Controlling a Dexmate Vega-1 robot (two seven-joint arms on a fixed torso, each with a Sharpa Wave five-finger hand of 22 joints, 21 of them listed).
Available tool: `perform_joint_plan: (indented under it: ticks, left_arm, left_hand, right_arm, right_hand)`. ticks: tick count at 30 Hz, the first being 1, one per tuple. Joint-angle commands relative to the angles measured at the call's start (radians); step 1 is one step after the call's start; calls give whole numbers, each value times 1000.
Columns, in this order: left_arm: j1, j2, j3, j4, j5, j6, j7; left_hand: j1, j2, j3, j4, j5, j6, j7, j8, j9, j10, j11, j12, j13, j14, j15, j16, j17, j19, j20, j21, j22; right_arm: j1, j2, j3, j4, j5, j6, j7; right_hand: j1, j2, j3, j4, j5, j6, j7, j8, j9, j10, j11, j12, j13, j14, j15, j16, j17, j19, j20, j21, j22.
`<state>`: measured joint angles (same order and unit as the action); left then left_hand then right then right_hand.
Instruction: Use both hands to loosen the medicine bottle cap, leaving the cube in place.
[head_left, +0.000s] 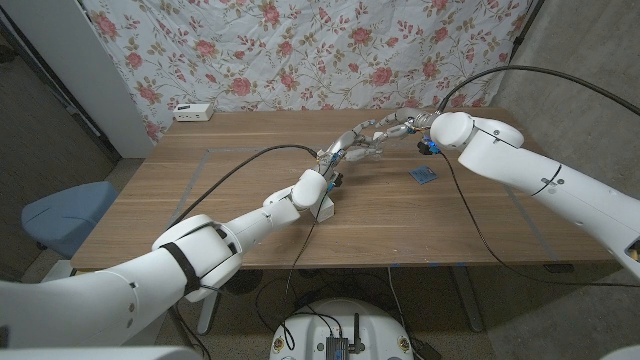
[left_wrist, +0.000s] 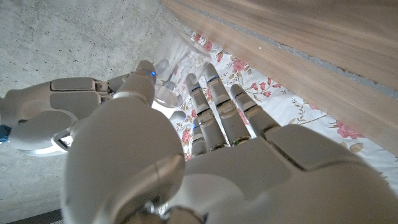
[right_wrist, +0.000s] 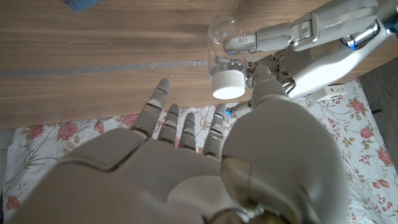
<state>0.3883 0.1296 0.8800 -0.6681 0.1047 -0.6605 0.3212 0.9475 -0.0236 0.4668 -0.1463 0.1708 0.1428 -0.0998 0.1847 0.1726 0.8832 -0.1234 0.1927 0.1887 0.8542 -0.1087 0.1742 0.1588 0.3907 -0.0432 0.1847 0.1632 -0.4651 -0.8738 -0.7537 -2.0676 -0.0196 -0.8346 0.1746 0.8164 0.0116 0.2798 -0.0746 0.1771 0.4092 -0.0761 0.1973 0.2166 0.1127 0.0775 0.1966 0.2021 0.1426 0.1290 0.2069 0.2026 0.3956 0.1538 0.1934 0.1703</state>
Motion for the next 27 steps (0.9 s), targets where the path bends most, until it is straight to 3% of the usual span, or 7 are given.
perform_joint_plan:
  ticks: [1,11,27]
  left_arm:
    - [-1,2,-1,-5,8,2,3]
    - [0,1,-1,-5,8,3,2]
    - [1,0,-1,-9,9,10,-1]
  left_hand:
    - [1,3,6,-1,6,11,-1,3,3,21,-15,4,4,7,-89,-1,1,-6,-6,0,3]
    - [2,4,7,-1,6,12,-1,2,3,23,-15,5,4,7,-89,-1,1,-6,-5,0,3]
    - [0,4,7,-1,6,14,-3,3,3,24,-16,5,4,7,-89,-1,1,-5,-7,1,3]
  right_arm:
    - [28,7,-32,-5,-25,-51,-7]
    - [42,6,-47,-2,-30,-71,-3]
    - [36,5,-48,2,-21,-76,-14]
  right_hand:
    - [-33,-1,-13,10,0,8,21,8,5,3,15,8,5,2,10,4,6,10,-1,5,5]
    - [-68,-2,-26,21,0,38,47,21,7,10,21,11,5,3,12,5,6,12,0,5,5]
    - [-80,1,-31,12,4,128,59,53,10,24,34,14,5,11,17,6,2,21,2,7,4]
